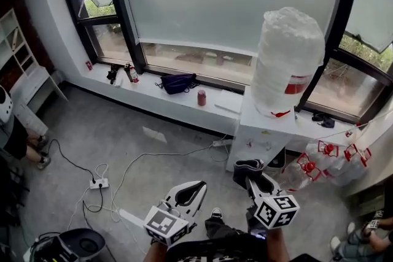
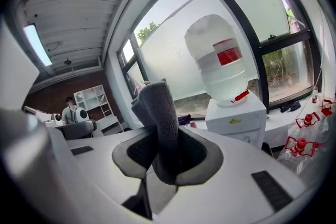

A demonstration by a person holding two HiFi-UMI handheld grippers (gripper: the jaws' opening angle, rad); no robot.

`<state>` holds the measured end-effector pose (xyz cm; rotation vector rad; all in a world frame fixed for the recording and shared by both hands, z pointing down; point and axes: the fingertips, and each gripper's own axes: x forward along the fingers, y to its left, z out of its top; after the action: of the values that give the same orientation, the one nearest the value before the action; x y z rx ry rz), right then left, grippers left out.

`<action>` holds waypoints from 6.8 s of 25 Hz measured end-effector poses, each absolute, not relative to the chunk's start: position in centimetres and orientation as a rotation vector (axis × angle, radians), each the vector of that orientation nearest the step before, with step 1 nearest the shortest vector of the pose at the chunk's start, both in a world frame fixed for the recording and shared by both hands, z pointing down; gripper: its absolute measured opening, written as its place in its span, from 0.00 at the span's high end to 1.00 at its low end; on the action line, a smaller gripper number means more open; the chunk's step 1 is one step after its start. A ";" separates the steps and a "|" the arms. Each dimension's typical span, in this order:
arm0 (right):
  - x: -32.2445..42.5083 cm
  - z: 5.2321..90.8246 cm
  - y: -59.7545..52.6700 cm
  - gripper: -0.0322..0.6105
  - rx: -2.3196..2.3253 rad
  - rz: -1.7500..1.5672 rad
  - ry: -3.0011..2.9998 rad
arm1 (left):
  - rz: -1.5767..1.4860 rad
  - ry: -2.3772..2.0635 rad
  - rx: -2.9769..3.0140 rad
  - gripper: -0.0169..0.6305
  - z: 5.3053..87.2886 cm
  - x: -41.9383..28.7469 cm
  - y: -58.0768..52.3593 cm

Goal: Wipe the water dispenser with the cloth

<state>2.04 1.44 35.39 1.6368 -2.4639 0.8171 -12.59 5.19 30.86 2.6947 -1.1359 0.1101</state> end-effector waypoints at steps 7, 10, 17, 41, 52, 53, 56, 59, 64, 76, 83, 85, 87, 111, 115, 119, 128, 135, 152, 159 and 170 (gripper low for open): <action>5.4 37.3 -5.3 0.79 1.648 0.877 -2.443 | 0.181 -1.062 2.728 0.94 31.1 -8.0 -2.2; 5.8 38.2 -6.5 0.79 1.636 0.910 -2.431 | 0.225 -1.064 2.715 0.94 31.3 -7.5 -4.1; 7.1 39.5 -8.1 0.79 1.680 0.971 -2.396 | 0.265 -0.999 2.712 0.94 31.5 -5.7 -6.8; 9.8 46.0 -23.3 0.79 2.253 1.385 -1.920 | 0.330 -0.327 2.948 0.94 33.6 -5.2 -20.3; 11.6 53.2 -26.3 0.79 2.333 1.608 -1.541 | 0.332 -0.189 2.953 0.94 34.2 -6.4 -24.1; 11.9 53.3 -26.2 0.79 2.342 1.619 -1.538 | 0.336 -0.174 2.953 0.94 34.4 -6.5 -24.2; 13.3 53.3 -25.9 0.79 2.386 1.658 -1.519 | 0.346 -0.129 2.955 0.94 34.9 -6.4 -24.5; 15.4 53.3 -25.4 0.78 2.455 1.721 -1.487 | 0.337 -0.094 2.956 0.94 35.0 -6.0 -24.6; 19.5 53.3 -24.3 0.78 2.575 1.767 -1.419 | 0.340 -0.069 2.949 0.94 35.4 -6.4 -25.0; 24.1 52.9 -24.1 0.76 2.460 1.644 -1.464 | 0.345 -0.113 2.924 0.94 35.8 -6.8 -26.3; 24.7 52.8 -24.0 0.76 2.396 1.586 -1.517 | 0.361 -0.135 2.923 0.94 35.9 -7.2 -26.6; 24.9 52.7 -23.9 0.76 2.382 1.568 -1.533 | 0.363 -0.140 2.922 0.94 35.9 -7.3 -26.8; 25.1 52.7 -23.7 0.76 2.372 1.539 -1.547 | 0.363 -0.144 2.921 0.94 35.9 -7.5 -26.9; 19.0 51.2 -20.7 0.79 2.327 1.344 -1.676 | 0.380 0.008 2.918 0.94 38.3 -7.0 -25.7; 12.2 52.8 -21.7 0.79 2.121 1.320 -1.832 | 0.383 0.023 2.916 0.94 38.8 -6.4 -24.9; 7.7 55.1 -23.0 0.79 1.928 1.260 -1.902 | 0.403 0.017 2.916 0.94 39.5 -6.0 -24.4; 7.6 60.1 -24.0 0.79 1.844 1.223 -1.886 | 0.415 -0.031 2.923 0.94 40.2 -4.8 -22.8; 13.4 59.9 -23.2 0.79 1.908 1.137 -1.860 | 0.408 -0.050 2.920 0.94 41.6 -2.4 -20.4; 33.3 59.0 -16.0 0.79 2.351 1.125 -1.561 | 0.441 -0.118 2.924 0.94 42.5 2.0 -15.0; 34.2 59.3 -14.5 0.79 2.361 1.128 -1.595 | 0.454 -0.151 2.915 0.94 43.1 2.9 -14.8; 20.7 65.5 -13.2 0.79 1.872 0.941 -1.814 | 0.507 -0.120 2.939 0.94 44.4 5.4 -15.7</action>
<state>20.68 -13.24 65.53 1.8724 -1.8140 0.9408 5.41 -15.67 44.43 2.9386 -0.1200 0.5067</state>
